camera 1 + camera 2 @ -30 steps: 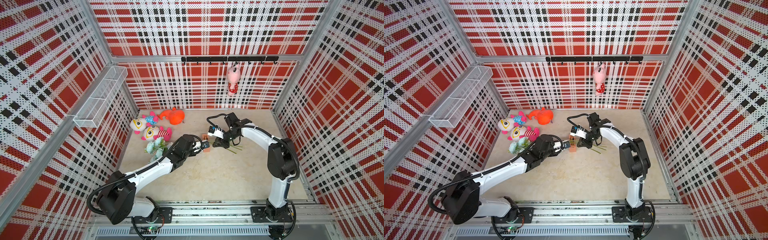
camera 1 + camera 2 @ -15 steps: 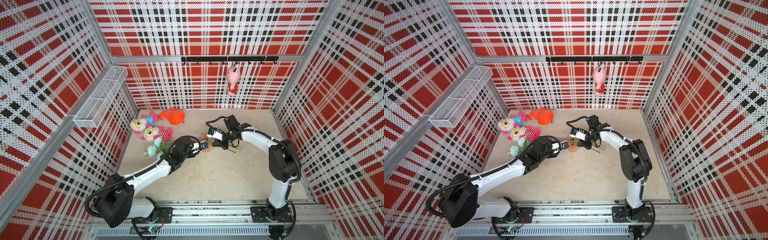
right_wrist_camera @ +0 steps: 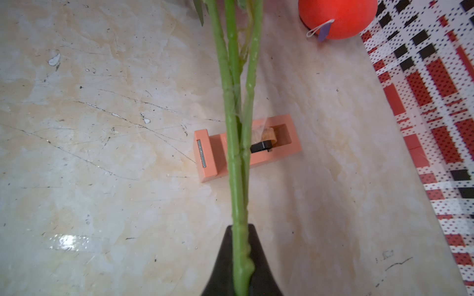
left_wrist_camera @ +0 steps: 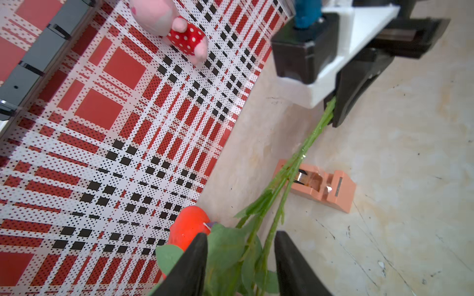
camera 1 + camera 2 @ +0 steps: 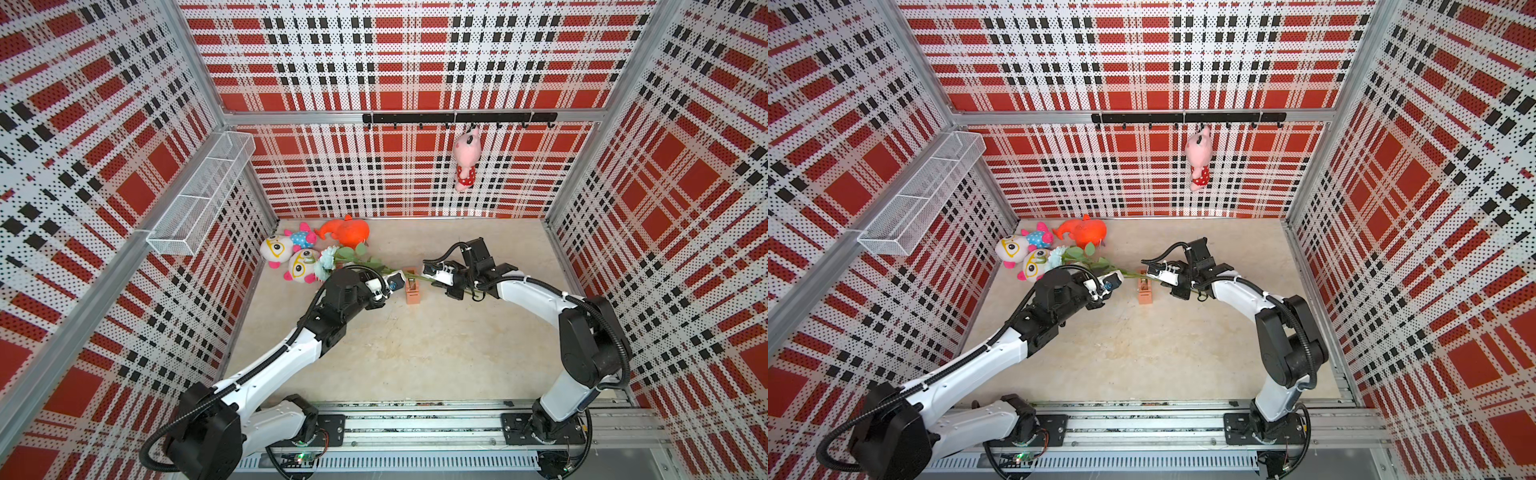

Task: Wrap bouquets with tape
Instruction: Wrap the tape around the bouquet.

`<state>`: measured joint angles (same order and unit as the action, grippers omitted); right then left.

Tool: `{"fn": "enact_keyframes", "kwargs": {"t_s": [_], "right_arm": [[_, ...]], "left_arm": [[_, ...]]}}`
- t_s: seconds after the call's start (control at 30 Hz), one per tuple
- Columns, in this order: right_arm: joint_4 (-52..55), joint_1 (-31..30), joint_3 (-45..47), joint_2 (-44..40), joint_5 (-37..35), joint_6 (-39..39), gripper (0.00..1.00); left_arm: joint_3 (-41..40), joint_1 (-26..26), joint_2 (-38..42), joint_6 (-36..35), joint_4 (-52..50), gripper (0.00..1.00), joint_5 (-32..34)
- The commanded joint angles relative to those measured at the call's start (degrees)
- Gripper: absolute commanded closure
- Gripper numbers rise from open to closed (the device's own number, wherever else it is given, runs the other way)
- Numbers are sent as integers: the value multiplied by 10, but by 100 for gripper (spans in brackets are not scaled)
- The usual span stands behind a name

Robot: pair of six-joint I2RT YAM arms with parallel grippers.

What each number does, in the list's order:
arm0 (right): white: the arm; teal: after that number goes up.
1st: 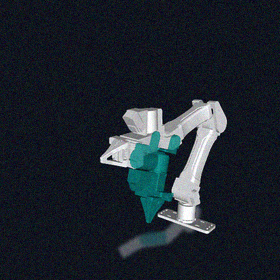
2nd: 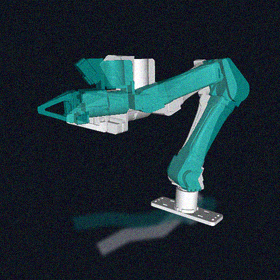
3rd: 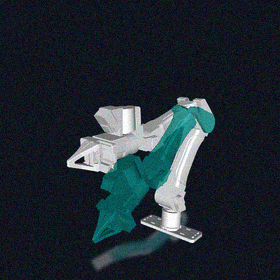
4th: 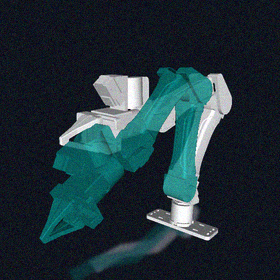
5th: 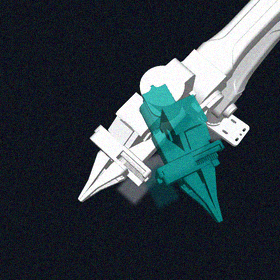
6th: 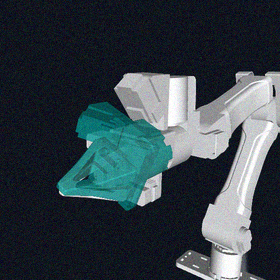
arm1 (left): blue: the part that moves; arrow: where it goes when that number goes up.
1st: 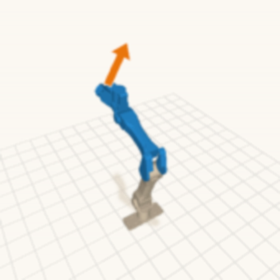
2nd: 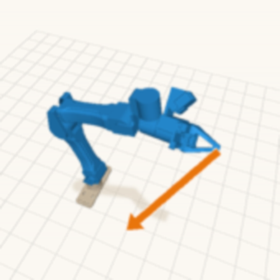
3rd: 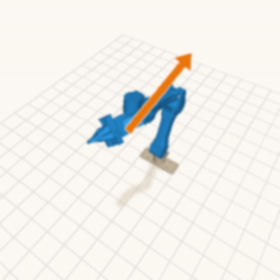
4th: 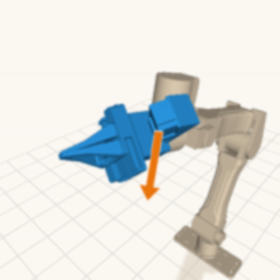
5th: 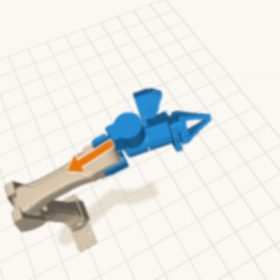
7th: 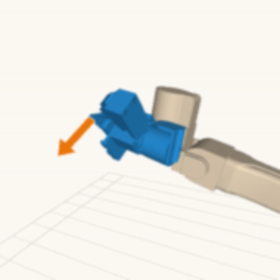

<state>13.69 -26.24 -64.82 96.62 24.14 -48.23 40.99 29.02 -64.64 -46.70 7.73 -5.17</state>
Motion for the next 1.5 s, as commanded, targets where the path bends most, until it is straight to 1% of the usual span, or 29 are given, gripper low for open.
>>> {"fn": "enact_keyframes", "kwargs": {"t_s": [0.0, 0.07, 0.17, 0.37, 0.6, 0.83, 1.07, 1.13, 1.23, 1.47], "right_arm": [[-96, -12, 24, -26, -18, -50, 100], [-122, -18, 37, -31, -35, -77, 100], [-191, -25, 73, -44, -47, -110, 100], [-348, -32, 148, -72, -48, -154, 100], [-425, -42, 190, -82, -64, -190, 100], [-443, -50, 205, -82, -86, -219, 100], [-454, -50, 214, -81, -87, -220, 100], [-453, -50, 215, -80, -87, -223, 100], [-450, -50, 215, -79, -88, -225, 100], [-447, -51, 215, -75, -84, -228, 100]], "left_arm": [[32, -31, -3, 34, -1, 48, -102], [62, -43, -25, 29, -35, 46, -134], [121, -43, -67, 20, -103, 46, -147], [192, -42, -137, -7, -205, 44, -176], [241, -23, -203, -30, -273, 41, -159], [241, -20, -225, -42, -284, 40, -186], [260, -11, -258, -46, -294, 42, -201], [264, -13, -258, -51, -295, 42, -213], [274, -14, -255, -54, -309, 42, -213], [275, -35, -212, -55, -328, 41, -212]]}}
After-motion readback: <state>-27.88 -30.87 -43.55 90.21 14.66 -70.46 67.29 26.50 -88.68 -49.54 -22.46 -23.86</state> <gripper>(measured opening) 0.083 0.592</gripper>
